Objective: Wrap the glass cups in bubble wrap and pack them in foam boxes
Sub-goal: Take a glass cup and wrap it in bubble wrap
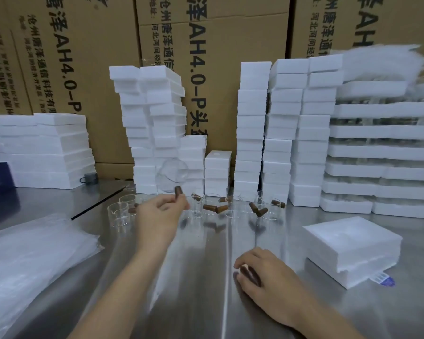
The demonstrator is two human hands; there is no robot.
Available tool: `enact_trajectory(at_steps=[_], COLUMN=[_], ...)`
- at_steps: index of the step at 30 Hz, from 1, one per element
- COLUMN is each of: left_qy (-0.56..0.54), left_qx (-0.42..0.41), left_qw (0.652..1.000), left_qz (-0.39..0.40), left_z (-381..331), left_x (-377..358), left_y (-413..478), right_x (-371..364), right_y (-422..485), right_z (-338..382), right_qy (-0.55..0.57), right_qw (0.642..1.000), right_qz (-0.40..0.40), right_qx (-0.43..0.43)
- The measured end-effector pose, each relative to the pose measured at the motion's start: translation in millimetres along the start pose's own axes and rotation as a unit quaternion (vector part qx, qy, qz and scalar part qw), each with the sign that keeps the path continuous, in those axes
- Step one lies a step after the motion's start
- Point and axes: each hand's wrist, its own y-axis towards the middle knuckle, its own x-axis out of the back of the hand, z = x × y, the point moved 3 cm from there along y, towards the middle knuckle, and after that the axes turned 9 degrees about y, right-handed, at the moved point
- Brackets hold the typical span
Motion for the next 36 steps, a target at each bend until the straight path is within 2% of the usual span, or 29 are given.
enact_trajectory(at_steps=[5, 8, 12, 20, 24, 26, 28, 31, 33, 36], left_qy=[-0.057, -0.094, -0.144, -0.120, -0.124, -0.180, -0.264, -0.374, -0.430, -0.459], left_qx=[-0.062, -0.108, -0.137, -0.132, -0.079, -0.016, 0.065, 0.150, 0.174, 0.179], left_qw=[0.984, 0.970, 0.959, 0.962, 0.963, 0.954, 0.926, 0.849, 0.793, 0.758], left_qz=[0.158, 0.195, 0.201, 0.206, 0.224, 0.238, 0.263, 0.342, 0.394, 0.427], left_z=[-12, -20, -32, -34, -31, -31, -32, -37, -41, -46], left_x=[-47, -58, -58, -57, -61, -63, -66, -66, -64, -62], left_y=[-45, -58, -65, -69, -70, -70, -70, -73, -76, -81], right_x=[8, 12, 12, 9, 9, 8, 6, 4, 4, 3], right_y=[1, 0, -4, -7, -5, -5, -5, -4, -4, -3], right_z=[3, 6, 13, 21, 19, 18, 17, 17, 18, 18], right_qy=[0.063, 0.077, 0.052, 0.012, 0.003, 0.003, 0.004, -0.002, -0.001, -0.004], right_qw=[0.989, 0.983, 0.987, 0.993, 0.995, 0.996, 0.997, 0.998, 0.998, 0.999], right_qz=[-0.129, -0.166, -0.152, -0.115, -0.093, -0.084, -0.073, -0.058, -0.052, -0.045], right_qx=[-0.023, -0.009, 0.011, 0.015, 0.017, 0.017, 0.014, 0.018, 0.020, 0.020])
